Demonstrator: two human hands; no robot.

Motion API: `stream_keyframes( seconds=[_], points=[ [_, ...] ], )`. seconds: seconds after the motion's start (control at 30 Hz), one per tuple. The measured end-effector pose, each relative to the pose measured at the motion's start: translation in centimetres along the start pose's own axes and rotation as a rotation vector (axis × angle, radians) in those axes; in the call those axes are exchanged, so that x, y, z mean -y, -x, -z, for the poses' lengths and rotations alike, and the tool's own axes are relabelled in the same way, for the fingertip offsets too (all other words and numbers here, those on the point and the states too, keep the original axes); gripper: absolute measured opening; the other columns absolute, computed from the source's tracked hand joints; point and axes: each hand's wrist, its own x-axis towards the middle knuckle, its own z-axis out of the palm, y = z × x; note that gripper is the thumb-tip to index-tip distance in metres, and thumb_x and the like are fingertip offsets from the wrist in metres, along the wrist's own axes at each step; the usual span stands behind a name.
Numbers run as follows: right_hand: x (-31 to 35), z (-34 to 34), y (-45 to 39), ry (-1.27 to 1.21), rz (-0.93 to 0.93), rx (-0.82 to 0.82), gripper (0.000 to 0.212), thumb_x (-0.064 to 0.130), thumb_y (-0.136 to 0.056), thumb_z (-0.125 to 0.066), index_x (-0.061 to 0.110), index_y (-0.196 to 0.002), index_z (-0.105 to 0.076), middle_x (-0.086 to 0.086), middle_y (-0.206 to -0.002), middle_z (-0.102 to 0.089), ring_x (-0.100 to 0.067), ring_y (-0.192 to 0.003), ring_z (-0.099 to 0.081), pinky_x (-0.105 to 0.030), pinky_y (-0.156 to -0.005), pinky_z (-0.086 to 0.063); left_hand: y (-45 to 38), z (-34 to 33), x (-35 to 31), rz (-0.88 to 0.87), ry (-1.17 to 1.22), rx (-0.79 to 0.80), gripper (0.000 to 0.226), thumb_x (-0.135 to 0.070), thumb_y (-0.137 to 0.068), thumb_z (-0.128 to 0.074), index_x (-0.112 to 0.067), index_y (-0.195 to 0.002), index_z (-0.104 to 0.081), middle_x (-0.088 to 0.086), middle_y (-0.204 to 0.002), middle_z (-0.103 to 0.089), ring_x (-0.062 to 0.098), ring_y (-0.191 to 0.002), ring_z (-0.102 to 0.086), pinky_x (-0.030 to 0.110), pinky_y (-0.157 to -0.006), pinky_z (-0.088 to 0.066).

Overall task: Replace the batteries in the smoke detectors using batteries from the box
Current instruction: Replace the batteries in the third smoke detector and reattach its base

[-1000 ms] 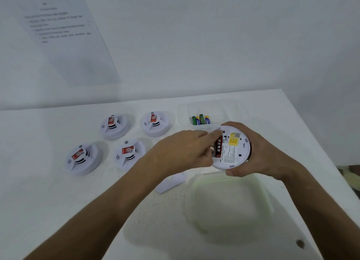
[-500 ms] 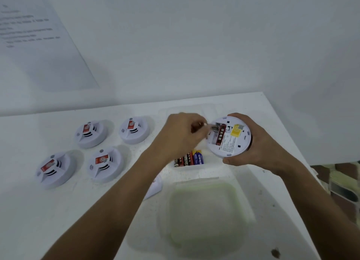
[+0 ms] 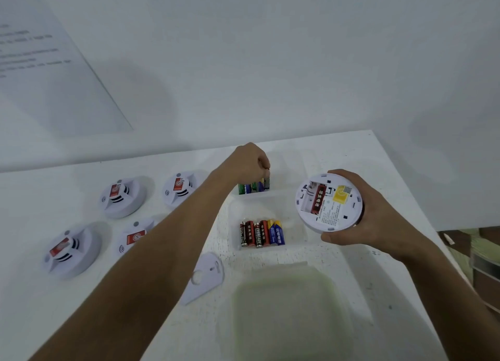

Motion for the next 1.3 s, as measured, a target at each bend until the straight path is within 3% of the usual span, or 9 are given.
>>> stream_keyframes(
  seconds=[0.13, 0.27, 0.37, 0.43, 0.53, 0.6, 0.73, 0.93, 1.3],
  points=[
    [-0.2, 0.2, -0.2, -0.016, -0.003, 0.003, 0.095, 0.012, -0.049, -0.090, 0.029, -0.132, -0.049, 0.017, -0.119, -0.061, -0.003, -0.113, -0.060, -0.018, -0.080, -0.055, -0.7, -1.2, 0.7, -0.010, -0.084, -0.040, 0.023, -0.016, -0.090, -0.065, -0.008, -0.111, -0.071, 0.005, -0.115, -0.069, 0.018, -0.105, -0.063, 0.023, -0.086, -0.047],
    [-0.4, 0.4, -0.5, -0.001, 0.002, 0.007, 0.095, 0.013, -0.049, -0.090, 0.028, -0.133, -0.047, 0.019, -0.118, -0.061, -0.002, -0.113, -0.059, -0.016, -0.080, -0.054, -0.7, -2.2, 1.0, 0.011, -0.187, -0.063, 0.022, -0.017, -0.092, -0.062, -0.004, -0.107, -0.072, 0.010, -0.110, -0.070, 0.024, -0.098, -0.066, 0.034, -0.088, -0.054],
    [-0.3, 0.3, -0.5, -0.001, 0.005, 0.009, 0.096, 0.013, -0.049, -0.090, 0.027, -0.134, -0.048, 0.018, -0.119, -0.061, -0.003, -0.114, -0.059, -0.016, -0.081, -0.053, -0.1, -2.3, 0.9, 0.036, -0.211, -0.065, 0.028, -0.019, -0.093, -0.061, -0.007, -0.118, -0.066, 0.009, -0.119, -0.066, 0.024, -0.103, -0.064, 0.032, -0.089, -0.052],
    [-0.2, 0.2, -0.6, -0.004, 0.012, 0.014, 0.095, 0.012, -0.049, -0.090, 0.028, -0.133, -0.048, 0.019, -0.119, -0.060, -0.002, -0.114, -0.059, -0.015, -0.080, -0.053, 0.9, -1.8, 0.1, -0.001, -0.157, -0.113, 0.029, -0.021, -0.094, -0.058, -0.011, -0.121, -0.065, 0.005, -0.120, -0.064, 0.022, -0.103, -0.062, 0.028, -0.087, -0.050],
    [0.1, 0.2, -0.6, 0.000, 0.029, 0.021, 0.095, 0.012, -0.050, -0.090, 0.028, -0.133, -0.047, 0.020, -0.122, -0.059, -0.002, -0.115, -0.057, -0.015, -0.082, -0.053, 3.7, -0.7, -2.2, -0.110, 0.170, -0.205, 0.022, -0.024, -0.090, -0.061, -0.024, -0.111, -0.066, -0.008, -0.113, -0.064, 0.011, -0.086, -0.065, 0.019, -0.073, -0.049],
    [0.3, 0.3, -0.6, -0.005, 0.040, 0.030, 0.096, 0.011, -0.050, -0.090, 0.027, -0.135, -0.047, 0.017, -0.124, -0.059, -0.006, -0.118, -0.057, -0.019, -0.085, -0.054, 5.6, 0.0, -3.6, -0.230, 0.306, -0.105, 0.021, -0.030, -0.085, -0.068, -0.034, -0.105, -0.062, -0.013, -0.116, -0.059, 0.004, -0.090, -0.063, 0.022, -0.075, -0.052],
    [0.8, 0.3, -0.6, -0.037, 0.064, 0.068, 0.097, 0.008, -0.051, -0.090, 0.025, -0.136, -0.046, 0.012, -0.123, -0.060, -0.011, -0.115, -0.059, -0.025, -0.084, -0.056, 7.7, 0.3, -4.6, -0.349, 0.218, 0.180, 0.035, -0.041, -0.080, -0.075, -0.039, -0.110, -0.059, -0.013, -0.121, -0.057, 0.007, -0.100, -0.062, 0.022, -0.078, -0.052],
    [1.3, 0.0, -0.7, -0.031, 0.089, 0.081, 0.096, 0.008, -0.049, -0.090, 0.028, -0.132, -0.047, 0.014, -0.122, -0.059, -0.008, -0.115, -0.059, -0.021, -0.081, -0.055, 8.7, 0.1, -4.7, -0.340, 0.229, 0.187, 0.041, -0.035, -0.080, -0.077, -0.044, -0.114, -0.055, -0.010, -0.122, -0.058, 0.014, -0.096, -0.066, 0.039, -0.085, -0.056],
    [1.2, -0.9, -1.2, 0.008, 0.087, 0.072, 0.094, 0.011, -0.047, -0.092, 0.031, -0.129, -0.051, 0.014, -0.116, -0.063, -0.009, -0.109, -0.063, -0.022, -0.081, -0.056, 9.6, -0.1, -5.2, -0.233, 0.146, 0.162, 0.043, -0.025, -0.084, -0.073, -0.035, -0.119, -0.050, -0.007, -0.119, -0.055, 0.012, -0.099, -0.054, 0.026, -0.085, -0.046]
  ],
)
